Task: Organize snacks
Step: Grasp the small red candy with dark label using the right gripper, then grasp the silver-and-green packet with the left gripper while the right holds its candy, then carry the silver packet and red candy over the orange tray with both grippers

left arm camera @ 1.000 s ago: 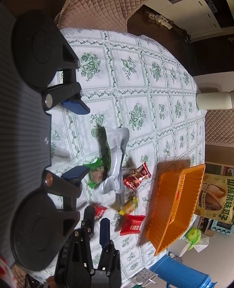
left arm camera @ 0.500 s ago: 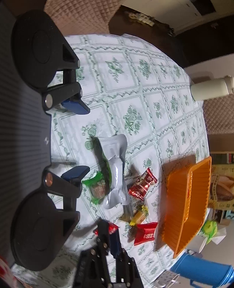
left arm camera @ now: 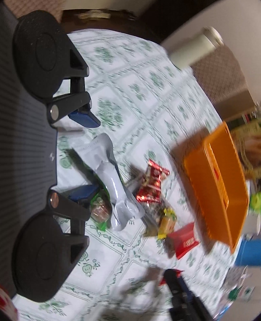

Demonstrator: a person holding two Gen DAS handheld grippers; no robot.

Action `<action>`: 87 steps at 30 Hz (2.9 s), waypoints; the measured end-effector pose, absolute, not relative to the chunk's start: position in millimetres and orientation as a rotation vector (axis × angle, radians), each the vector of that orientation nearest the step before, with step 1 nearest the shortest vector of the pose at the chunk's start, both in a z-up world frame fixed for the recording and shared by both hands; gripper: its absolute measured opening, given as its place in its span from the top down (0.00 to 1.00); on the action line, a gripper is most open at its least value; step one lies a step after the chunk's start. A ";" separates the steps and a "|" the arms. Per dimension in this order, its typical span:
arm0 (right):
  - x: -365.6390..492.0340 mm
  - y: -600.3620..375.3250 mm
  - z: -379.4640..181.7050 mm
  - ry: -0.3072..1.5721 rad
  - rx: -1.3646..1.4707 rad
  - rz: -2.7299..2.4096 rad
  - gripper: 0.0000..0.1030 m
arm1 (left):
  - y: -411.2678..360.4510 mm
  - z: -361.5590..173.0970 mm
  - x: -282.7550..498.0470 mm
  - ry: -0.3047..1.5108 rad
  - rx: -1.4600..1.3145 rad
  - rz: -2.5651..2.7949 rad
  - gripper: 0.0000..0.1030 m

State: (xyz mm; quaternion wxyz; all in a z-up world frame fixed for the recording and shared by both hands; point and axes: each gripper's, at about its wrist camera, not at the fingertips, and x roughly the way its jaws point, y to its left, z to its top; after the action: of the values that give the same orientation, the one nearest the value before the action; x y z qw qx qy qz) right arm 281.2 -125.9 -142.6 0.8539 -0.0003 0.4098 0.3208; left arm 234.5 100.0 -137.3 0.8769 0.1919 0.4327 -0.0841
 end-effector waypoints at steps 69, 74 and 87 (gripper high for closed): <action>269.0 -206.9 -135.2 0.885 0.162 0.485 0.81 | 117.8 -125.6 221.6 1.025 0.202 -0.201 0.78; 272.4 -205.8 -128.5 0.865 0.154 0.504 0.81 | 123.7 -106.0 221.2 0.983 0.129 -0.163 0.78; 306.4 -194.3 -102.1 0.799 0.139 0.555 0.81 | 104.8 -57.8 270.7 0.898 0.047 -0.153 0.78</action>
State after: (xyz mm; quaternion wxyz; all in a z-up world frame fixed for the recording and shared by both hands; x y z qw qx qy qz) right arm 306.4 -194.3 -102.1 0.8818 0.0669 0.3834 0.2664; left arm 270.7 104.8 -57.8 0.8978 0.0227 0.4336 -0.0740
